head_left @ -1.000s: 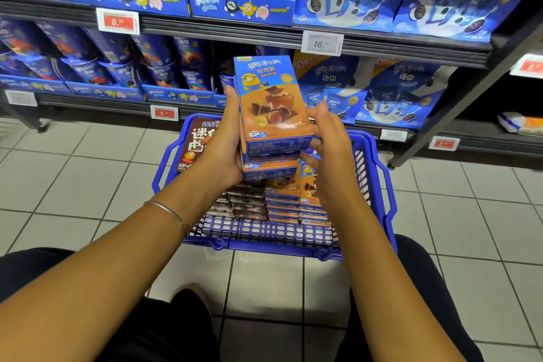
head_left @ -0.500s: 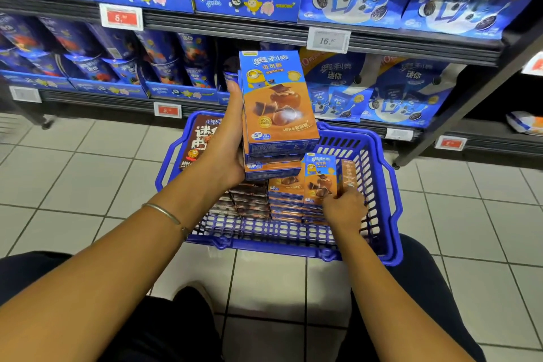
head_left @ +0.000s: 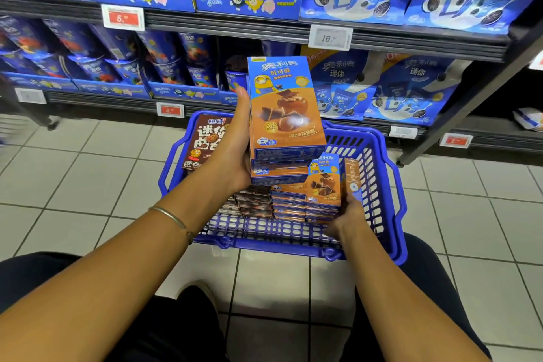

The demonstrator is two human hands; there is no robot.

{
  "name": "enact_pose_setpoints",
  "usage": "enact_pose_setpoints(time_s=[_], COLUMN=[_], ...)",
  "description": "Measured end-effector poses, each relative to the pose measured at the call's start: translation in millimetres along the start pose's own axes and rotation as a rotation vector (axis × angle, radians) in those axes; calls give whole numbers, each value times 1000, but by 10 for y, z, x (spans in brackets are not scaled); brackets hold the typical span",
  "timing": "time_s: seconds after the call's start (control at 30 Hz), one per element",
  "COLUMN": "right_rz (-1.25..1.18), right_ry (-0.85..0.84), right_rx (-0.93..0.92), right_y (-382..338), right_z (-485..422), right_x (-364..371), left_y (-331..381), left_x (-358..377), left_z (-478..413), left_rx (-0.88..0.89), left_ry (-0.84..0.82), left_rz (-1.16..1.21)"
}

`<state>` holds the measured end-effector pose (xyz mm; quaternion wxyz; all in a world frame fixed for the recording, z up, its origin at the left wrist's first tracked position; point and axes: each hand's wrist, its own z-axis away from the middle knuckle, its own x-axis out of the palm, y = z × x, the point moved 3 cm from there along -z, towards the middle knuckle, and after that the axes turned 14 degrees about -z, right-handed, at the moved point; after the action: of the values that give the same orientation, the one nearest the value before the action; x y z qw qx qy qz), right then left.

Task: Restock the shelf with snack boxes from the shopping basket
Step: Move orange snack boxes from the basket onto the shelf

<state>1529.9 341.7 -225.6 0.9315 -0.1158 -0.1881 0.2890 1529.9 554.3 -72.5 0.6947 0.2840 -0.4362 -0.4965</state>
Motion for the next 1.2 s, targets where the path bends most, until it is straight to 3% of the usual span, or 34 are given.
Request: enact_pose_setpoints(time_s=[0.17,0.37,0.57,0.73,0.83,0.9,1.07,1.2], right_rz=[-42,-113,-94,-34,-24,90,377,755], right_ry=[-8,-122,-133,-171,-156,14,135,78], right_rx=[94,-116,-263,-86,-163,-314,-593,-681], right_y=[-47,-72,-79,-77,-83,-137,-394,-436], right_z=[-108,82,386,435,372,294,144,-34], right_x=[-12,86,327,430,369,299,544,783], left_y=[-57,-62,-67,-96,-121,-131,-122,-122], left_x=[-10,-11,-2,-15,-37,-64,-85,-76], left_z=[-29,-57,-53,-61,-58,-59,-47,-24], left_rx=[-26,-43,-67,-62,-75,-81,-55,-64], left_ry=[10,16,36,19,22,17,27,7], left_rz=[-8,-11,6,24,24,28,37,49])
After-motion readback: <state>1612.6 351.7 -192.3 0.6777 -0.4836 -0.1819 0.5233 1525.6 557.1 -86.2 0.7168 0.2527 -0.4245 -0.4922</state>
